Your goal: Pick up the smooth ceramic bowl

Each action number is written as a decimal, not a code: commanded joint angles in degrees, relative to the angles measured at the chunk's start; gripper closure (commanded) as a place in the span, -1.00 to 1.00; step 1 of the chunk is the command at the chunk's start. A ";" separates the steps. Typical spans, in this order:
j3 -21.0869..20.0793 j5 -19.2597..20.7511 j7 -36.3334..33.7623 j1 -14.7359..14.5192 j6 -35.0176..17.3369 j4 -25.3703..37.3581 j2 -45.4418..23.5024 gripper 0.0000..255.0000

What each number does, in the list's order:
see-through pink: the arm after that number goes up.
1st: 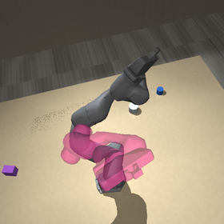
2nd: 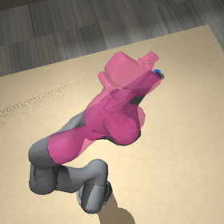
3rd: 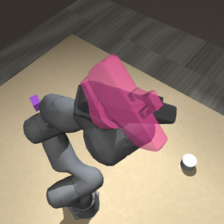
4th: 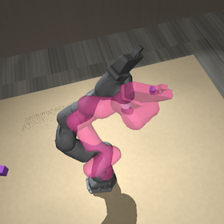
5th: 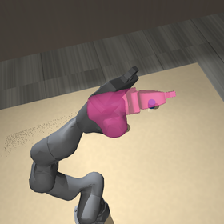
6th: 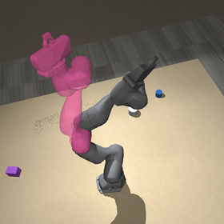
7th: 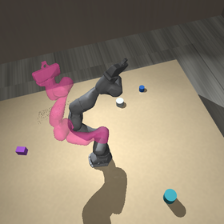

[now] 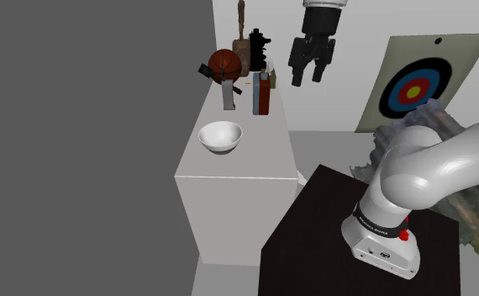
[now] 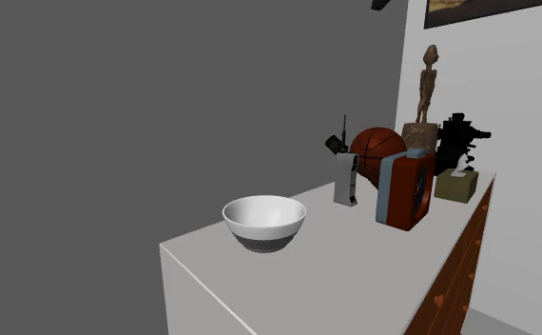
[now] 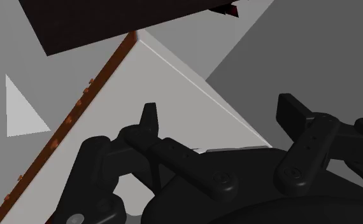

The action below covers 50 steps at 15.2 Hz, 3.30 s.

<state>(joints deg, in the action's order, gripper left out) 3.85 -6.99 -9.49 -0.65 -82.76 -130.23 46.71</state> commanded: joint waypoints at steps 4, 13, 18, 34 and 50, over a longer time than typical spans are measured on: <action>1.29 -0.13 1.37 0.24 -5.50 -1.70 -3.75 -1.00; 5.36 -2.22 6.04 0.13 -20.86 -2.53 -18.40 -1.00; 7.62 -4.97 9.35 -0.36 -27.92 -0.15 -28.24 -1.00; 10.22 -21.00 21.65 1.57 -38.34 20.89 -63.66 -1.00; 9.40 -23.36 24.30 2.11 -42.39 20.05 -67.52 1.00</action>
<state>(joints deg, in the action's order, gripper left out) 13.26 -30.34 14.81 1.46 -125.13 -110.17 -20.79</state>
